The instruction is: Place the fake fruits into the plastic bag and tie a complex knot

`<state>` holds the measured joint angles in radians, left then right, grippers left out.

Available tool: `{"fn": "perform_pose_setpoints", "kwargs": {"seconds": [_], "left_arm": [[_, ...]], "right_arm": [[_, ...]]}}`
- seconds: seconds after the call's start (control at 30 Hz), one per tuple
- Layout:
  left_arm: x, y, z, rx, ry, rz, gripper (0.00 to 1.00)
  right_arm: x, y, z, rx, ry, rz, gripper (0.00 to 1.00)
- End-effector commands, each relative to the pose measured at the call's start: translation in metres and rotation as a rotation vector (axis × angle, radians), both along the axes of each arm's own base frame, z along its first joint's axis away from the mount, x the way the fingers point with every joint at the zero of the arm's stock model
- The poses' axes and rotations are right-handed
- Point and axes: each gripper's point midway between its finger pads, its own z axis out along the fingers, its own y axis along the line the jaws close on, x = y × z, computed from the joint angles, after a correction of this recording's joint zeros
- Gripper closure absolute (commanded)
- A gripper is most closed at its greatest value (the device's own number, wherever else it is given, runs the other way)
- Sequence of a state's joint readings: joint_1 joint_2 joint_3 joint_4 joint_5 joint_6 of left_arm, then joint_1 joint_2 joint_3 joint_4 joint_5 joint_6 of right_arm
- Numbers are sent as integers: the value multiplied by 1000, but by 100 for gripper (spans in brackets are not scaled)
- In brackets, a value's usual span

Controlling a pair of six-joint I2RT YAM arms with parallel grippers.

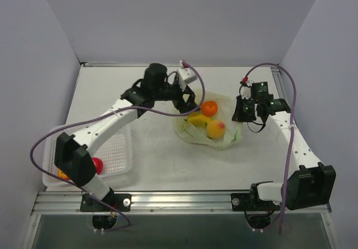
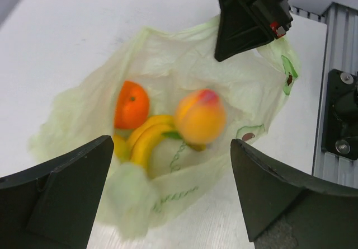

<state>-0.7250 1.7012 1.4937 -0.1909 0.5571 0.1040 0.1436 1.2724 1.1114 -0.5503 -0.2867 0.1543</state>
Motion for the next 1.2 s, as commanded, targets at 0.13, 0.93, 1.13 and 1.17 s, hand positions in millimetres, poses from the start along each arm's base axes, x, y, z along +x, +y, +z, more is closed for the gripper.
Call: {"fn": "perform_pose_setpoints", "kwargs": {"seconds": [0.13, 0.93, 1.13, 1.17], "left_arm": [[-11, 204, 68, 121, -60, 313, 3], [-164, 540, -152, 1242, 572, 563, 2], [-174, 555, -174, 1338, 648, 488, 3], [-175, 557, -176, 1348, 655, 482, 3]], "right_arm": [[-4, -8, -17, -54, 68, 23, 100], [-14, 7, -27, -8, 109, 102, 100], [-15, 7, -25, -7, 105, 99, 100], [-16, 7, -26, -4, 106, 102, 100]]}}
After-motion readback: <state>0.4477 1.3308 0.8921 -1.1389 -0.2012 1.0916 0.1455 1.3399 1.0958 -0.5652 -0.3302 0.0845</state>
